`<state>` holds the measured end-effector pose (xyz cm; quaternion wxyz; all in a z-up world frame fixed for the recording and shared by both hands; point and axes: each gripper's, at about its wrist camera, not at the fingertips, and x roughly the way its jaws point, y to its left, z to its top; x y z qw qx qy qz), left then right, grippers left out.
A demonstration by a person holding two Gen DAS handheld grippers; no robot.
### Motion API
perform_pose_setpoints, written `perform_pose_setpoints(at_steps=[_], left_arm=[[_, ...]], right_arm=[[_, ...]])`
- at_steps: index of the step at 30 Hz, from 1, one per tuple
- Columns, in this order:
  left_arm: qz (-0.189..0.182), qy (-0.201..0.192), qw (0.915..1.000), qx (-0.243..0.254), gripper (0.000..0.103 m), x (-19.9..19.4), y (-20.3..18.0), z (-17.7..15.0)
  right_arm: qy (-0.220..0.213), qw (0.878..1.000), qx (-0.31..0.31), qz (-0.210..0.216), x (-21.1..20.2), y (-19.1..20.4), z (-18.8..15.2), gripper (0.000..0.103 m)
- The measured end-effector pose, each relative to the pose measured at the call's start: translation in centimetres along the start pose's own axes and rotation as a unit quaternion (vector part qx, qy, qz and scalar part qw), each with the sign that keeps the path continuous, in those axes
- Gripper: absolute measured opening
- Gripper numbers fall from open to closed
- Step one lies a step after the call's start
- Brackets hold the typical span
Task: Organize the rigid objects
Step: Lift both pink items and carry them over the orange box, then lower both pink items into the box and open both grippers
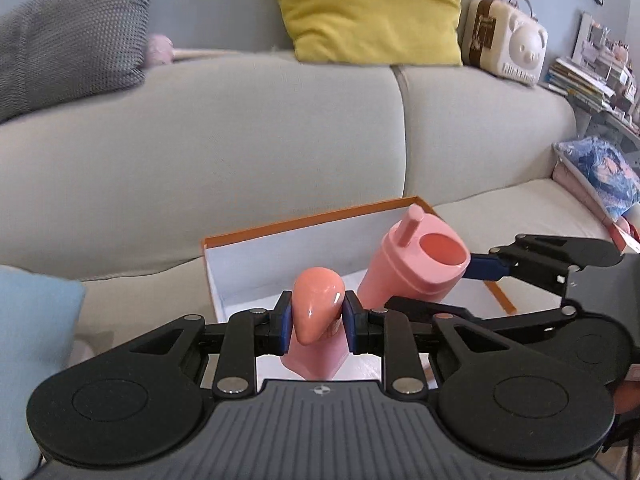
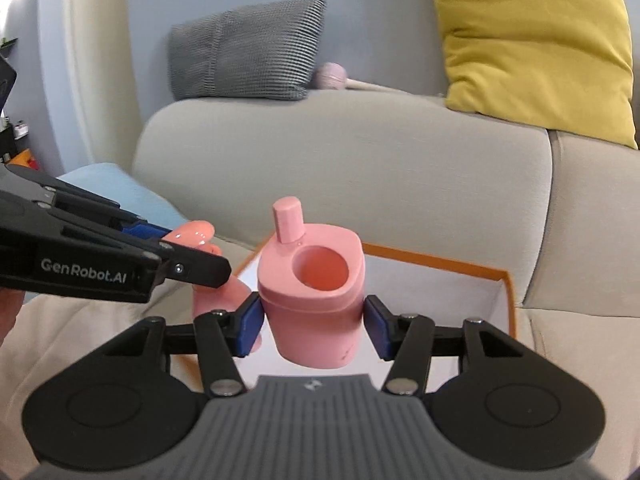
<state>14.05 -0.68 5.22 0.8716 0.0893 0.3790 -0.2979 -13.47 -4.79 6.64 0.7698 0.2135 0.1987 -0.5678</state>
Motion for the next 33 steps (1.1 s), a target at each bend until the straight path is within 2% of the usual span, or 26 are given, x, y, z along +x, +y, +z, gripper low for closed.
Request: perform_pose_setpoints(at_steps=[6, 11, 15, 19, 25, 30, 33], left_arm=[[-0.012, 0.024, 0.9975, 0.065, 0.028, 5.4, 1.0, 1.0], [-0.004, 0.037, 0.9883, 0.148, 0.028, 8.5, 1.3, 1.1], [0.007, 0.051, 0.9816, 0.184, 0.028, 10.1, 1.5, 0.7], [0.009, 0.071, 0.9790, 0.191, 0.028, 11.5, 2.1, 0.7], [0.006, 0.096, 0.9816, 0.165, 0.029, 13.0, 3.8, 0.4], [0.049, 0.102, 0.9780, 0.175, 0.029, 13.8, 3.6, 0.0], [0.044, 0.102, 0.9786, 0.173, 0.029, 13.7, 3.1, -0.2]], right_arm=[[0.046, 0.999, 0.020, -0.008, 5.6, -2.3, 0.7, 0.055], [0.077, 0.997, 0.021, -0.007, 10.1, -3.4, 0.5, 0.056], [0.093, 0.995, 0.016, -0.005, 12.5, -3.4, 0.0, 0.056], [0.104, 0.994, 0.010, -0.012, 14.1, -3.3, -0.5, 0.056], [0.118, 0.993, -0.002, -0.022, 16.0, -3.1, 0.0, 0.056], [0.141, 0.990, 0.020, -0.017, 17.8, -3.6, 0.5, 0.056], [0.145, 0.989, 0.029, -0.018, 18.3, -3.7, 0.9, 0.056]])
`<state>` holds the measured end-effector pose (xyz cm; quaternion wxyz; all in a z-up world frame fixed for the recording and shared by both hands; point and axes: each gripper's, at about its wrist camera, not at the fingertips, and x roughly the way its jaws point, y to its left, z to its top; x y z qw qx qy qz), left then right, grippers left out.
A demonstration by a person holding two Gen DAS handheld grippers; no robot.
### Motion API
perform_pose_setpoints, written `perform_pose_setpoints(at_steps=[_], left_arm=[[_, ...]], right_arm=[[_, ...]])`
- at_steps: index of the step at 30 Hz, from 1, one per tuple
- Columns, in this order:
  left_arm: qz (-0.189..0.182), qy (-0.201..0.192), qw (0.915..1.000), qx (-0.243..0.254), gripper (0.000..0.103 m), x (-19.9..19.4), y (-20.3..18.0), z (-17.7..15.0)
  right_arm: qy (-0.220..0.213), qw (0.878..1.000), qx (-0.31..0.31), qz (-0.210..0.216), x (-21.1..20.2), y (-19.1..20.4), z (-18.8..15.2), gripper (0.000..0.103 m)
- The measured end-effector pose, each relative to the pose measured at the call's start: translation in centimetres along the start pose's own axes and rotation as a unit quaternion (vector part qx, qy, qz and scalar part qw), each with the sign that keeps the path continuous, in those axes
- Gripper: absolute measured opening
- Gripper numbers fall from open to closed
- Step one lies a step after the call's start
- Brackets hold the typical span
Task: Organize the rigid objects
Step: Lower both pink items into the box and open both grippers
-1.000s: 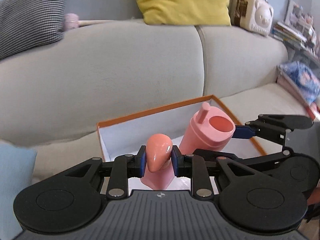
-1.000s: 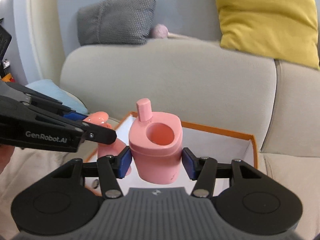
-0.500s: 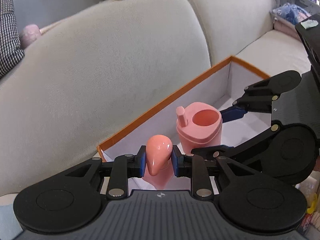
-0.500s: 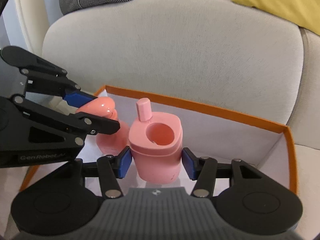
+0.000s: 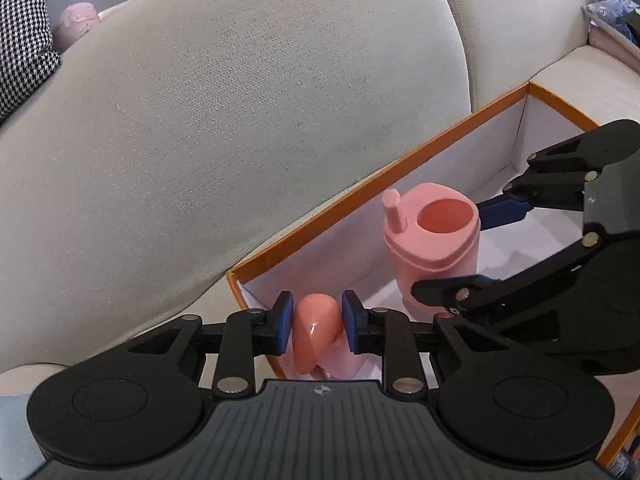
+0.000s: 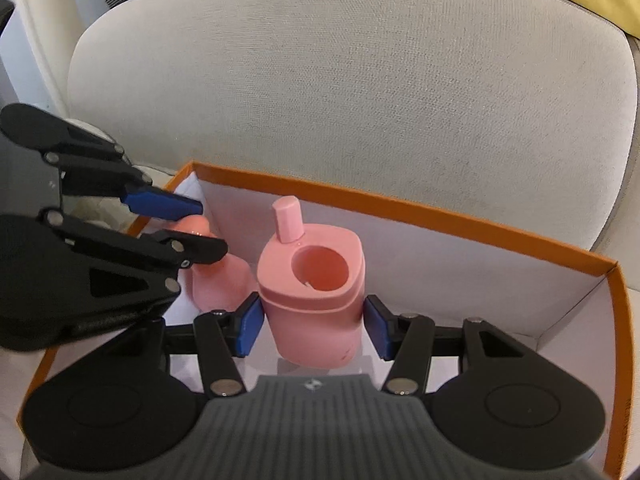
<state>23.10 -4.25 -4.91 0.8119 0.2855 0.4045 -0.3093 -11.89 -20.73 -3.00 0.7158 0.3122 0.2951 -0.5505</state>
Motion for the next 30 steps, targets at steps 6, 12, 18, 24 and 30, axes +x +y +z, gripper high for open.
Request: perform_pose_setpoints(at_steps=[6, 12, 18, 24, 30], left_arm=[[-0.018, -0.015, 0.9997, -0.009, 0.042, -1.4, -0.2, -1.4], [-0.083, -0.062, 0.9920, -0.072, 0.054, -5.2, 1.9, -3.4], [-0.077, -0.084, 0.9842, -0.136, 0.060, -7.1, 4.0, -2.6], [-0.104, -0.036, 0.9773, -0.181, 0.050, -6.2, 5.3, -3.2], [-0.142, -0.008, 0.9612, -0.237, 0.029, -3.7, 8.2, -3.0]], right_arm=[[0.019, 1.000, 0.014, -0.007, 0.6, -0.1, -0.3, 0.056], [0.023, 0.999, 0.028, -0.009, 0.7, 0.2, 0.0, 0.056], [0.014, 0.999, 0.029, -0.012, 0.6, 1.1, 0.3, 0.056], [0.010, 1.000, 0.023, -0.015, 2.1, 1.8, 1.4, 0.056], [0.044, 0.999, 0.028, -0.002, 4.1, 2.0, 2.8, 0.056]])
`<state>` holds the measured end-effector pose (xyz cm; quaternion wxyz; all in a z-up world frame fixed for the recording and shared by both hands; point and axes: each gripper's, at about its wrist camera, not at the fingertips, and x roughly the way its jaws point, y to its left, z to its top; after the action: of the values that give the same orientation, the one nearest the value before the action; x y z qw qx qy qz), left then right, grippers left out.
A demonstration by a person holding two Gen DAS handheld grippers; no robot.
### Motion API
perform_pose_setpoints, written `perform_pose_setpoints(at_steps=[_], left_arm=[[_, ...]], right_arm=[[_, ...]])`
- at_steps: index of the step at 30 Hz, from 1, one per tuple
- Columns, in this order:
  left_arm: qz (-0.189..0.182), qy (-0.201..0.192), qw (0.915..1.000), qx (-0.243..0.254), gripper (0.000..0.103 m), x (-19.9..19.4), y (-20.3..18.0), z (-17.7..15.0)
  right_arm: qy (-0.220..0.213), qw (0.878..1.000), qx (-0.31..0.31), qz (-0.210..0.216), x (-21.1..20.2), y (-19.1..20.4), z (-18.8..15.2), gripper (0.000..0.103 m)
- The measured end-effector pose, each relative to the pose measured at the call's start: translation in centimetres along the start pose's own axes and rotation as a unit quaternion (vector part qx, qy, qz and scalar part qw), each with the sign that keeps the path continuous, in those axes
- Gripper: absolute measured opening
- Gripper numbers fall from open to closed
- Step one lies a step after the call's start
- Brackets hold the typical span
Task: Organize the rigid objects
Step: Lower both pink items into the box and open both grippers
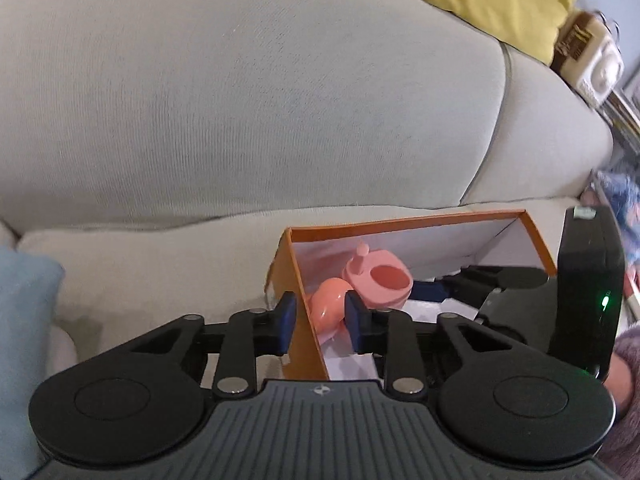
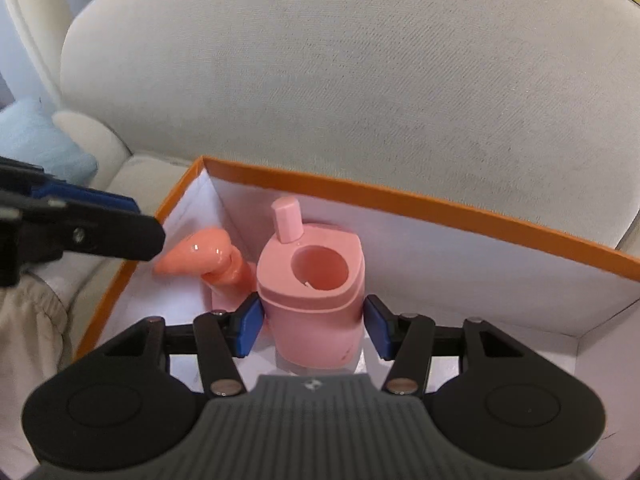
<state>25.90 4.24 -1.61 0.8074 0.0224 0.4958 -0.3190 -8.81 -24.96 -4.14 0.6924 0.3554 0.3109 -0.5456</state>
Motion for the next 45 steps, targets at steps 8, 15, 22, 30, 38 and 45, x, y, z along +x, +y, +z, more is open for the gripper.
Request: perform_pose_setpoints(at_steps=[8, 15, 22, 30, 38, 45], left_arm=[[0.001, 0.000, 1.0000, -0.007, 0.023, 0.2, 0.2, -0.5], [-0.002, 0.000, 1.0000, -0.006, 0.023, 0.1, 0.2, -0.5], [-0.003, -0.002, 1.0000, -0.006, 0.023, 0.1, 0.4, -0.6], [-0.004, -0.003, 1.0000, -0.008, 0.023, 0.0, 1.2, -0.4], [-0.003, 0.000, 1.0000, 0.001, 0.023, 0.1, 1.0, -0.4], [-0.006, 0.004, 0.9999, 0.008, 0.023, 0.1, 1.0, -0.4]], right_arm=[[0.022, 1.000, -0.022, -0.002, -0.2, 0.5, -0.5, 0.070], [0.057, 0.997, -0.046, -0.020, -0.4, 1.7, -1.0, 0.082], [0.103, 0.994, -0.001, -0.028, 2.2, 1.7, 0.3, 0.082], [0.087, 0.993, 0.050, -0.057, 4.4, 2.0, 2.1, 0.075], [0.067, 0.993, 0.087, -0.045, 4.5, 1.0, 3.6, 0.070], [0.065, 0.996, 0.049, -0.034, 2.3, 0.4, 1.5, 0.078]])
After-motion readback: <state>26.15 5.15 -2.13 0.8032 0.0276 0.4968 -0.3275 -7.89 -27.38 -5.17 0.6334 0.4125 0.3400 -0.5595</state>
